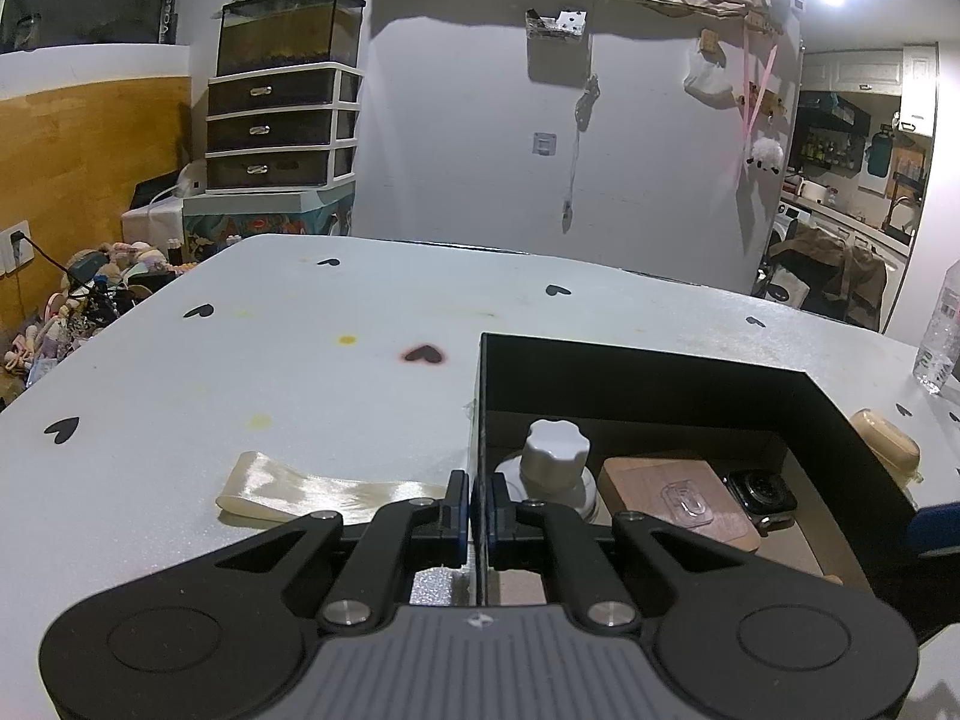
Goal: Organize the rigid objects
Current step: 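Move the right gripper to the beige earbud case and grasp it, then lift the beige earbud case off the table with the right gripper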
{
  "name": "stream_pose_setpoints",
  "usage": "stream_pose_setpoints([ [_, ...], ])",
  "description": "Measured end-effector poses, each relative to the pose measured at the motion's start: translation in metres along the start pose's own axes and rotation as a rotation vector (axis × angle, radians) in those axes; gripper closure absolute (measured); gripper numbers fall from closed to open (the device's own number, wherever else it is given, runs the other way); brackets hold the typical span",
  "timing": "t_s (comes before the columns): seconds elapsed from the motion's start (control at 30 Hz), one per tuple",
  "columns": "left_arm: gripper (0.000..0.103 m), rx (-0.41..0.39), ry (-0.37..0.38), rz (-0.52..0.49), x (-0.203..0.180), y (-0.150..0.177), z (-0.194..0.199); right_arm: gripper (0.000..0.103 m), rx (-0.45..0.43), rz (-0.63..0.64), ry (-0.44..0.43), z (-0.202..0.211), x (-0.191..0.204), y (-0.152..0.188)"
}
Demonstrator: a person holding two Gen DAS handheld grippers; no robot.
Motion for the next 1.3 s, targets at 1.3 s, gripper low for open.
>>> stream_pose_setpoints([
  [1.3, 0.098, 0.0, -0.011, -0.008, -0.005, -0.001, 0.002, 0.039, -0.125, 0.117, 0.316, -0.03, -0.203, -0.05],
])
Point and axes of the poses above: each gripper's, at about its wrist camera, not at the fingertips, and z roughly against the way its jaws point, x to its left, y to its underside, the point moved 10 cm from there along -z, roughly the way its jaws point, and after that the axes turned 7 degrees about -z, right-handed, at the moved point
